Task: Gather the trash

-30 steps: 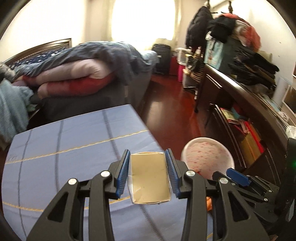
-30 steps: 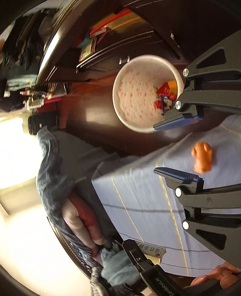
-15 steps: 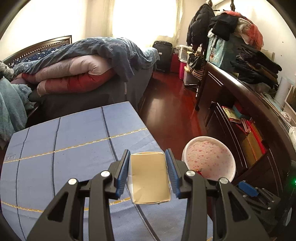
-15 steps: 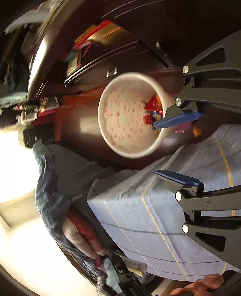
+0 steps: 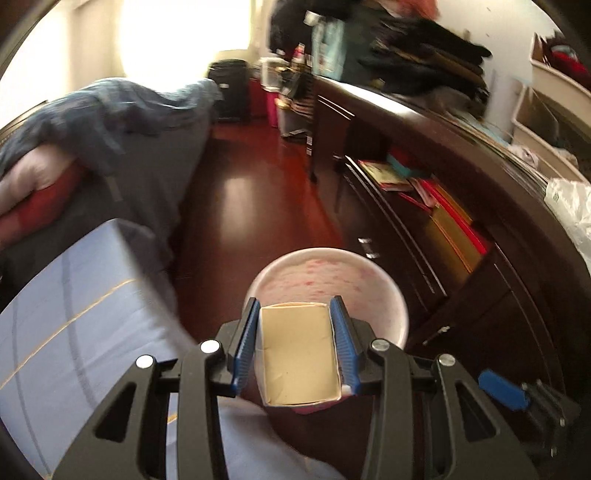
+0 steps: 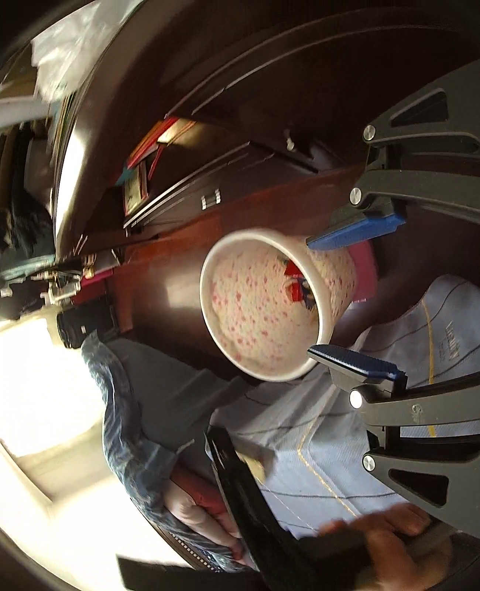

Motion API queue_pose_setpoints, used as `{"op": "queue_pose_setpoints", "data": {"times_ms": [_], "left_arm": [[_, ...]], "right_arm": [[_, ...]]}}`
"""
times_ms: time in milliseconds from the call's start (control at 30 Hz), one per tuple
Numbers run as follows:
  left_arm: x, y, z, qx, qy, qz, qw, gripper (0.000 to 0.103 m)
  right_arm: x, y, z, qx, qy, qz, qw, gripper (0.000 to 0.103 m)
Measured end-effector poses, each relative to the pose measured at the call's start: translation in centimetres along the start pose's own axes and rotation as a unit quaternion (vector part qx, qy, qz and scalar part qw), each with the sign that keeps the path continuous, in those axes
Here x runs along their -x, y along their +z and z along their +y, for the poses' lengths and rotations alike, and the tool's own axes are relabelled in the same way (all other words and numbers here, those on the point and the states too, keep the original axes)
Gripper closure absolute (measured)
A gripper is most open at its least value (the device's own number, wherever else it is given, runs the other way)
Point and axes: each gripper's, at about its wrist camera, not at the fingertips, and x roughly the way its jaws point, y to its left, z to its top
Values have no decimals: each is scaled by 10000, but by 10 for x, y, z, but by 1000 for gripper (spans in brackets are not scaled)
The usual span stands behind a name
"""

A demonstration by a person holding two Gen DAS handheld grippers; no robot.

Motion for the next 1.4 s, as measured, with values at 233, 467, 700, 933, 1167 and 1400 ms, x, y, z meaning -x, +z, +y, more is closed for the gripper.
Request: {"op": "queue_pose_setpoints", "data": {"times_ms": [233, 467, 700, 933, 1167, 1400], "left_arm": [[-44, 11, -20, -82, -172, 187, 9996, 26], [-51, 16, -13, -80, -85, 184, 9998, 8], [-9, 20, 18, 234, 189, -242, 9993, 4], [48, 23, 45, 434, 555, -660, 9953, 4], [105, 0, 86, 816, 968, -913, 9877, 4], [157, -37, 129, 1288, 1401, -1017, 9764, 4]], "right_arm": [[-5, 0, -13, -103, -139, 75, 9998, 48], [-15, 5, -13, -84, -168, 94, 9998, 43], [-17, 7, 2, 111, -115, 78, 9998, 34], [-22, 25, 33, 522, -211, -86, 9984, 25], [-11, 31, 72, 871, 46, -166, 9961, 22], [12, 11, 131, 1357, 606, -242, 9886, 14]]}}
